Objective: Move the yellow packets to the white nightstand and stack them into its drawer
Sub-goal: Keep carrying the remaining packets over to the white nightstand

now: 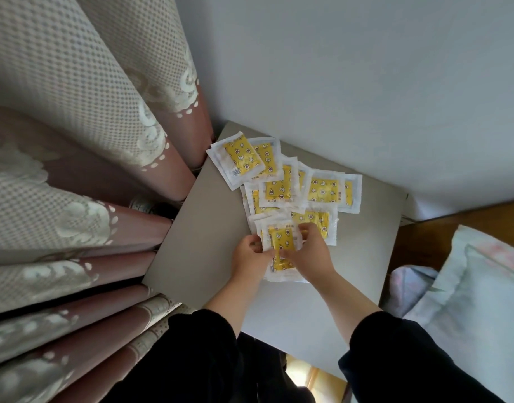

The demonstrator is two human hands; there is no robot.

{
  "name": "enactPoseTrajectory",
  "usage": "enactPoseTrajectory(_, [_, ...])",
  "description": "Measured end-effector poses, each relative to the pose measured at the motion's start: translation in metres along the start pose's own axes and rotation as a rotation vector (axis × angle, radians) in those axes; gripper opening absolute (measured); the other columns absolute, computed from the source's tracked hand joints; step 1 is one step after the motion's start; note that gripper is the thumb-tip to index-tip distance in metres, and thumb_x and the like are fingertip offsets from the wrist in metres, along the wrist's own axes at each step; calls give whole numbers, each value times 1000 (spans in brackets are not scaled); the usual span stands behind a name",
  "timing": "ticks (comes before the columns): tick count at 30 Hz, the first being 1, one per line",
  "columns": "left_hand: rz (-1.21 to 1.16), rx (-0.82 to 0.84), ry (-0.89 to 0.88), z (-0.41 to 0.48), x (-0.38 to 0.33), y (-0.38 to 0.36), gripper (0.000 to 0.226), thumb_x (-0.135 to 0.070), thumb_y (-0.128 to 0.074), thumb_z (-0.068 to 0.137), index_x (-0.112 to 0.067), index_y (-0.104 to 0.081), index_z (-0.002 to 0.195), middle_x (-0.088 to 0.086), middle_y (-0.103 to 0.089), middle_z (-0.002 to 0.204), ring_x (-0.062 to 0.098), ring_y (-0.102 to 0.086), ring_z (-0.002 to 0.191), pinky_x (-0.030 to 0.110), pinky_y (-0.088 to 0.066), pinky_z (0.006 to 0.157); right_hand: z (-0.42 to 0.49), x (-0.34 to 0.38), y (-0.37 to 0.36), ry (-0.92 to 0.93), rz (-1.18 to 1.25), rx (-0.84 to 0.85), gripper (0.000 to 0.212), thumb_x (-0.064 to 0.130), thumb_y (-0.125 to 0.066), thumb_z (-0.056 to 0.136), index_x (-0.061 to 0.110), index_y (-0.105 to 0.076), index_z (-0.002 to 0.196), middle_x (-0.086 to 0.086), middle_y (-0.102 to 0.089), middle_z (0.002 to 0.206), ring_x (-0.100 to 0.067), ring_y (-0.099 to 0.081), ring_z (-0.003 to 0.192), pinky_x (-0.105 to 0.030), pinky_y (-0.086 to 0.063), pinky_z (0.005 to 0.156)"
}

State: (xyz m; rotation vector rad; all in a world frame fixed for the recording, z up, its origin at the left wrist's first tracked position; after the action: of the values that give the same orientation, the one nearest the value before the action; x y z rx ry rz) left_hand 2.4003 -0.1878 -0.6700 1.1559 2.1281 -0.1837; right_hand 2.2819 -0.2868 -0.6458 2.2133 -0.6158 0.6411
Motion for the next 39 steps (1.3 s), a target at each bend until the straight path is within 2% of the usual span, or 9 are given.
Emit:
enactPoseTrajectory(2, [-8,57,-3,-3,2,0,28,3,-64,86,-8,-65,112,4,-69,102,19,-65,90,34,-53,86,-7,0,1,-22,51,13,68,8,-82,70,11,-44,126,4,-53,107,-12,-53,93,-10,-40,61])
enactPoseTrajectory(7, [-55,156,2,-8,5,7,19,0,-57,92,-15,-66,99,1,-69,99,19,-65,92,35,-53,89,-18,0,3,-65,113,29,58,12,-82,71,11,-50,118,7,-55,97,-11,-54,86,-8,-38,51])
enactPoseTrajectory(13, [-61,304,-18,-15,7,20,19,-5,-62,90,-18,-59,104,-1,-68,95,9,-65,79,19,-51,60,-23,20,1,45,44,-14,27,29,-76,79,16,-55,70,6,-55,61,-11,-51,57,-22,-38,51])
enactPoseTrajectory(20, [-412,255,83,-1,14,59,25,2,-51,93,-14,-59,109,3,-69,102,20,-65,92,35,-52,75,1,14,27,-68,-18,-236,46,42,-63,88,9,-58,120,-4,-64,114,-19,-59,104,-25,-40,79])
enactPoseTrajectory(24, [-491,378,89,-1,14,61,34,8,-47,91,-12,-56,117,7,-68,109,23,-66,98,36,-57,80,13,16,-8,-109,-303,-153,74,52,-74,74,9,-45,127,-8,-54,124,-27,-50,119,-39,-45,93])
enactPoseTrajectory(27, [-518,451,85,-2,11,57,39,14,-47,87,-10,-56,117,6,-72,101,20,-70,91,33,-59,77,11,28,-21,-35,-540,-152,70,41,-74,75,7,-40,125,-13,-51,125,-31,-45,120,-40,-42,99])
enactPoseTrajectory(30, [-546,536,71,-3,7,52,54,15,-53,78,-4,-51,128,10,-71,106,23,-70,95,35,-58,83,13,24,-21,-45,-479,-110,50,25,-73,76,6,-45,113,-12,-58,112,-32,-51,109,-39,-45,88])
enactPoseTrajectory(34, [-543,677,66,-10,4,44,59,15,-57,70,-7,-52,125,13,-70,110,26,-68,100,39,-57,85,10,-3,-9,-135,-308,-19,30,21,-76,74,14,-48,81,-1,-56,75,-23,-56,75,-27,-38,51])
enactPoseTrajectory(39, [-510,785,54,-18,2,32,78,-4,-91,49,-6,-56,119,15,-70,110,29,-67,103,39,-56,85,8,-5,26,-83,-232,27,23,26,-74,80,11,-58,86,-1,-57,71,-18,-55,66,-25,-36,52])
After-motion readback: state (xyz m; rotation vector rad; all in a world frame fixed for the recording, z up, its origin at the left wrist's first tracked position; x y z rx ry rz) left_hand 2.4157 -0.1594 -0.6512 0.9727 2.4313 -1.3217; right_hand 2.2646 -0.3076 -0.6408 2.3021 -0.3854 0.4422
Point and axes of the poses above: each hand's wrist, its own z-axis towards the middle knuckle, its own y-axis out of the back of the hand, x = y × z, the point moved 8 cm from there along z, towards the middle knuckle
